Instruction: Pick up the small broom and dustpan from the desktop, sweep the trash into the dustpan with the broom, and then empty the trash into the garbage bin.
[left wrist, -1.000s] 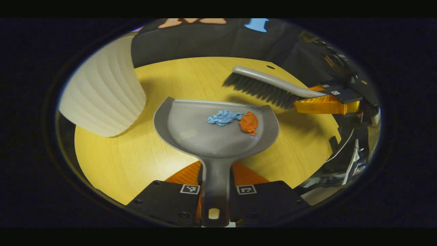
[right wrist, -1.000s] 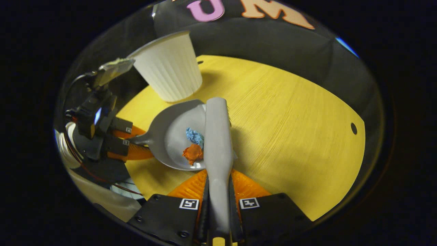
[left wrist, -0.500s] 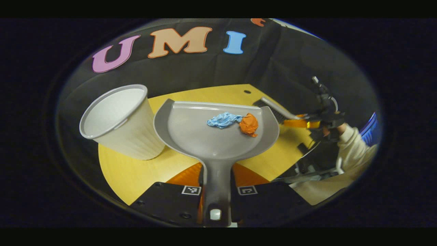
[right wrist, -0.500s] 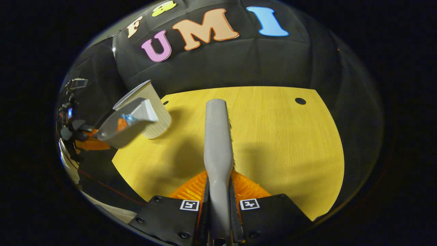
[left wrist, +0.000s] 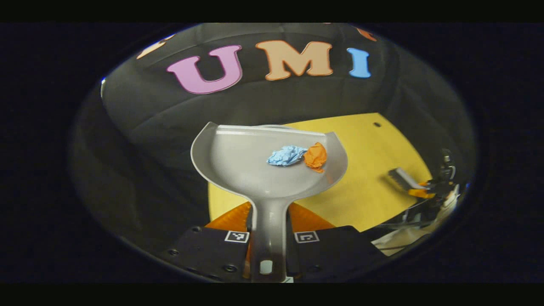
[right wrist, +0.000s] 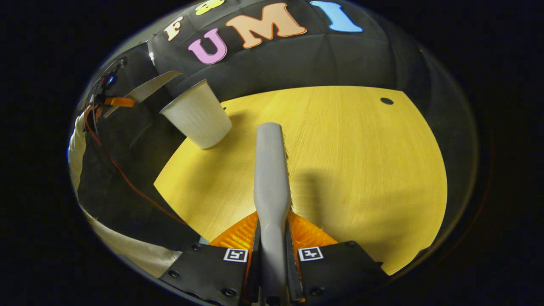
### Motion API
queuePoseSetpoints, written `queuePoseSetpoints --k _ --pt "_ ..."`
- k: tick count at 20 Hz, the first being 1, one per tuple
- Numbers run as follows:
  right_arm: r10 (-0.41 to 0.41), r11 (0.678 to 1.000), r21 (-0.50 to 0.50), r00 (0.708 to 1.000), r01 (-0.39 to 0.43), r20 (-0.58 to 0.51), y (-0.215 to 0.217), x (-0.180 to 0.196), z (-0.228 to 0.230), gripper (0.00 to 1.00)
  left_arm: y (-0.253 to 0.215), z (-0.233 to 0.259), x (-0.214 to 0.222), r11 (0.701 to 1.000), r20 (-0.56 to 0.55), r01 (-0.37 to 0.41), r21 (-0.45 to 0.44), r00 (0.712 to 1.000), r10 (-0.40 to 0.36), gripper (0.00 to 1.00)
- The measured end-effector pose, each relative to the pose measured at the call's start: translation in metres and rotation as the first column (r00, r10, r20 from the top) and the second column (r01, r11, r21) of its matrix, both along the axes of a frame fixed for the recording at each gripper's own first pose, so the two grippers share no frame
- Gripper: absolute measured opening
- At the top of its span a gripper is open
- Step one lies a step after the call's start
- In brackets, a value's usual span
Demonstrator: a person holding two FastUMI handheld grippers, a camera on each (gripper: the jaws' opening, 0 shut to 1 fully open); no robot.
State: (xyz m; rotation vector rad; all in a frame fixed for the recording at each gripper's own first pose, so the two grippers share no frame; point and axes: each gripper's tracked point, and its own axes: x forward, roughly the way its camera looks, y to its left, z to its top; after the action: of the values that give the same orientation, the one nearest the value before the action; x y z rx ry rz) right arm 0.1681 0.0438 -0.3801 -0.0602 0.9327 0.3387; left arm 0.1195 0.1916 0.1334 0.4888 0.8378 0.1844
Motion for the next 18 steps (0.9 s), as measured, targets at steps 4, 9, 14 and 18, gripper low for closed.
queuePoseSetpoints --k 4,9,14,18 --pt "0.018 1.000 0.000 0.999 -0.018 -0.031 -0.001 -0.019 -0.007 0.29 0.014 0.003 -0.015 0.970 -0.111 0.018 0.244 0.994 0.009 0.24" --pt "0.002 1.000 -0.002 1.000 -0.002 -0.020 -0.003 -0.022 -0.003 0.29 0.029 0.004 -0.019 0.887 -0.193 0.082 0.454 0.981 0.008 0.24" --pt "-0.012 1.000 0.015 1.000 0.012 -0.008 -0.002 -0.022 0.001 0.29 0.046 0.014 -0.022 0.791 -0.200 0.115 0.601 0.980 0.009 0.24" --pt "0.000 1.000 0.008 1.000 0.000 -0.013 -0.001 -0.021 0.000 0.29 0.049 0.018 -0.030 0.799 -0.167 0.084 0.595 0.986 0.020 0.24"
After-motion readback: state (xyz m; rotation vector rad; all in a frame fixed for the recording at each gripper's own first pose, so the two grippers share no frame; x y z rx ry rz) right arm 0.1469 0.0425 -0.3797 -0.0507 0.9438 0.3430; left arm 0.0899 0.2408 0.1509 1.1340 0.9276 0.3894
